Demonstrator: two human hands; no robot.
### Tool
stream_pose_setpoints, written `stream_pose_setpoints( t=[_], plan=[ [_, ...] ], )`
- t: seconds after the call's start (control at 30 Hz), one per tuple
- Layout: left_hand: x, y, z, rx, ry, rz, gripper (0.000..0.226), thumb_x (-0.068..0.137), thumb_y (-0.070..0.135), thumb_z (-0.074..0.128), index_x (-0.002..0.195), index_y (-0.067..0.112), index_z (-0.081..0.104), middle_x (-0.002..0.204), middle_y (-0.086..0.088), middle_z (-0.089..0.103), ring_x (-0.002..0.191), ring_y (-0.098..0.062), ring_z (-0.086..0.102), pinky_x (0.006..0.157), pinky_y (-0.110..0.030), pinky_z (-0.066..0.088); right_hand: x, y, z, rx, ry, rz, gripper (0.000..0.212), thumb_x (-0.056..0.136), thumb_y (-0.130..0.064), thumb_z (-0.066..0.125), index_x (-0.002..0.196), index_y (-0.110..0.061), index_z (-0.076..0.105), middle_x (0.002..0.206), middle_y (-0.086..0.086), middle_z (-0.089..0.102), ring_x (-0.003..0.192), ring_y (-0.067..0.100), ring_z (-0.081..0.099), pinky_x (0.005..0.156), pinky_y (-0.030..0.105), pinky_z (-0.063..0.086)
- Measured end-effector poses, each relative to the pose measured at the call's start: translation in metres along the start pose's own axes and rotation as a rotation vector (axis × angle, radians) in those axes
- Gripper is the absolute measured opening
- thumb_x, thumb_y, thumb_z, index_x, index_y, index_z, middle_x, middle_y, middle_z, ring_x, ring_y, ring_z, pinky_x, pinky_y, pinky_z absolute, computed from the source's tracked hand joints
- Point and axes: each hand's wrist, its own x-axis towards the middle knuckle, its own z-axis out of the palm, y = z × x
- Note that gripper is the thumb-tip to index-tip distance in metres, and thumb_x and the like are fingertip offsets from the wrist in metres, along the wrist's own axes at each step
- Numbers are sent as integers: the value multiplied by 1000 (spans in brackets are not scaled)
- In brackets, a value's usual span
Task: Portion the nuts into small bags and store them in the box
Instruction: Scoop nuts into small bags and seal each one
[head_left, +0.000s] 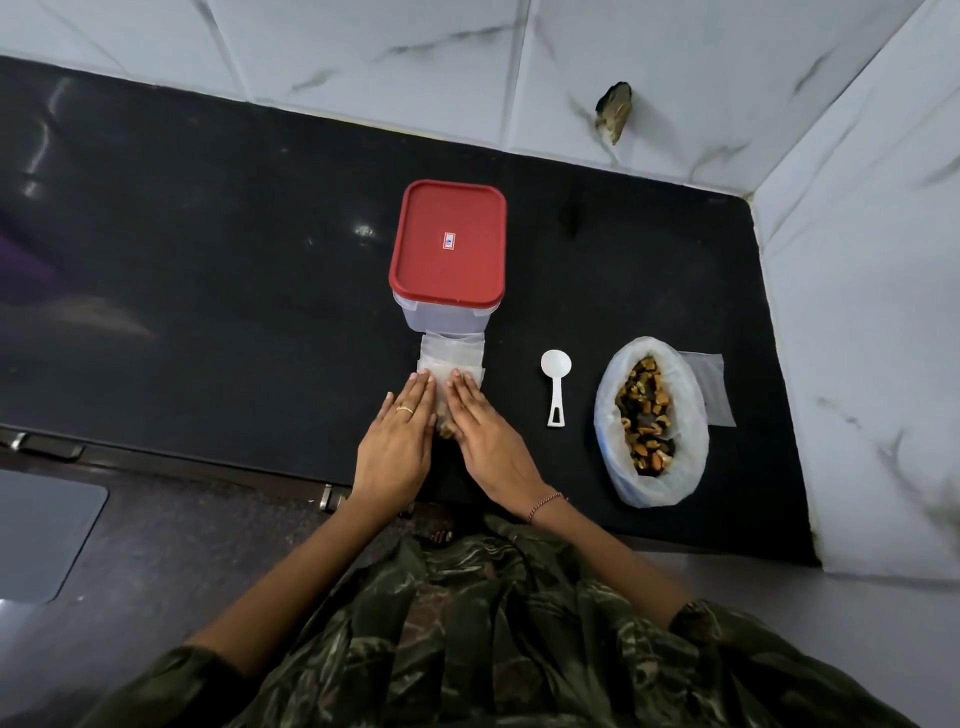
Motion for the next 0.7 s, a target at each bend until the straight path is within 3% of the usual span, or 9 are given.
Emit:
stream_pose_setpoints(
  t=[0.23,0.37,0.57,0.7],
  plan=[
    [0,-2,2,131,-51,33,50,98,21,26,139,0,43,145,-14,44,135,-21,43,112,-40,32,-1,7,8,-92,3,-56,49,93,-12,30,139,3,39,146,19,38,137,27,34,112,35,30],
    [3,-6,1,160,-82,58,49,98,20,26,138,-1,46,144,-15,46,134,-22,44,115,-35,23,1,10,12,-145,-5,-65,50,92,-10,29,138,4,39,146,20,37,137,28,35,112,35,29],
    [6,-8,-2,194,-118,78,49,96,19,29,136,-1,48,143,-15,47,133,-22,44,114,-36,21,3,11,13,-129,-39,-43,51,93,-10,29,142,3,33,150,19,31,140,26,28,115,33,24],
    [5,-5,-4,205,-94,74,49,97,21,28,135,0,50,141,-14,49,133,-21,45,114,-33,24,2,8,8,-85,-65,-26,54,96,-22,26,144,2,27,153,17,23,143,22,17,118,32,14]
  ],
)
